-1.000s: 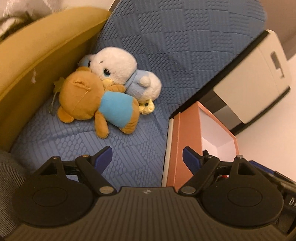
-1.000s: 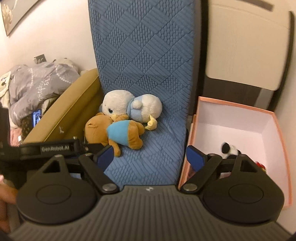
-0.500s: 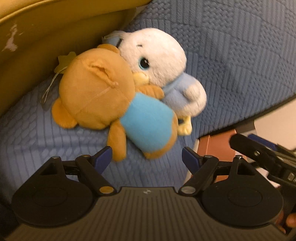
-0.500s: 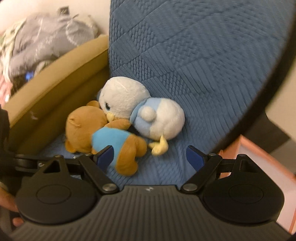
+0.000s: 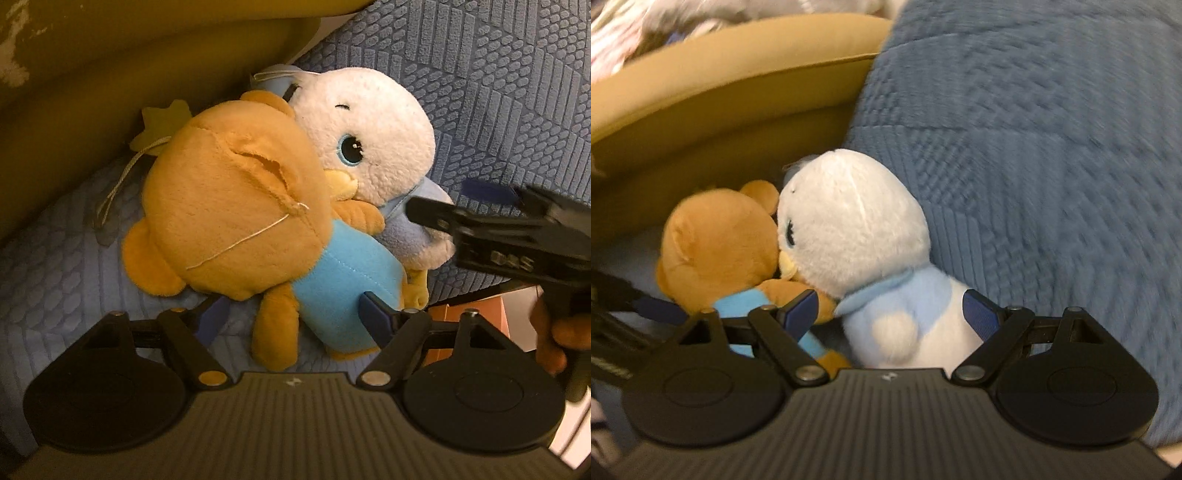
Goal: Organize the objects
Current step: 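Grasp the orange bear plush with the left tool while the right tool grasps the white duck plush, then carry the bear with the left tool while the right tool carries the duck to the box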
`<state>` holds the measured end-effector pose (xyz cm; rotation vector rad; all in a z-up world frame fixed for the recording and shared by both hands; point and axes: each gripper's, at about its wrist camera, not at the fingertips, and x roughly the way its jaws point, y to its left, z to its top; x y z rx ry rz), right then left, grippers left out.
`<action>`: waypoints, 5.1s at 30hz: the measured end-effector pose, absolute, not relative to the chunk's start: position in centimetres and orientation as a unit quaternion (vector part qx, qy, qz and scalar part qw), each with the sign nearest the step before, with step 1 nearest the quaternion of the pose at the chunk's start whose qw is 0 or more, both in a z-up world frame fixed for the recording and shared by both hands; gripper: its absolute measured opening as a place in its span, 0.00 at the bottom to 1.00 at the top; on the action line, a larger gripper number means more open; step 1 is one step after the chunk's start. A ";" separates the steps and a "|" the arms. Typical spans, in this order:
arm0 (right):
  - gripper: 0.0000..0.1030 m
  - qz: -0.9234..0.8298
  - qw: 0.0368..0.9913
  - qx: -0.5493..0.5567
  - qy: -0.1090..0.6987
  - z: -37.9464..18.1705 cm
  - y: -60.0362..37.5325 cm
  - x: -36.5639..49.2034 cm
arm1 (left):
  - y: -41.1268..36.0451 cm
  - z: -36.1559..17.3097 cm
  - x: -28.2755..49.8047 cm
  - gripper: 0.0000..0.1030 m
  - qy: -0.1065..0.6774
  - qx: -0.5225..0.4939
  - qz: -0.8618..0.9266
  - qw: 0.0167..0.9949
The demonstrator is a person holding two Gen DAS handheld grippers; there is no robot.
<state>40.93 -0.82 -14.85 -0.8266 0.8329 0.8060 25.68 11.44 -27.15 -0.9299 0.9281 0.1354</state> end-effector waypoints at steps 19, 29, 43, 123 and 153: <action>0.85 0.387 0.670 -0.502 0.388 -21.3 3.1 42.5 | 11.8 -27.8 25.1 0.29 0.455 -0.401 0.059 0.793; 0.79 0.376 0.660 -0.457 0.464 -19.8 2.3 42.2 | 12.3 -26.7 24.3 0.07 0.428 -0.403 0.063 0.806; 0.75 0.284 0.696 -0.175 0.636 -18.1 -6.1 39.0 | 14.8 -23.3 22.5 0.04 0.404 -0.396 0.057 0.823; 0.74 0.126 0.877 0.051 0.461 -9.6 -17.4 14.6 | 6.2 -11.9 15.3 0.63 0.467 -0.229 -0.043 0.853; 0.74 0.052 0.911 0.116 0.392 -3.2 -29.0 7.2 | -5.1 -4.2 13.2 0.63 0.427 -0.184 -0.151 0.872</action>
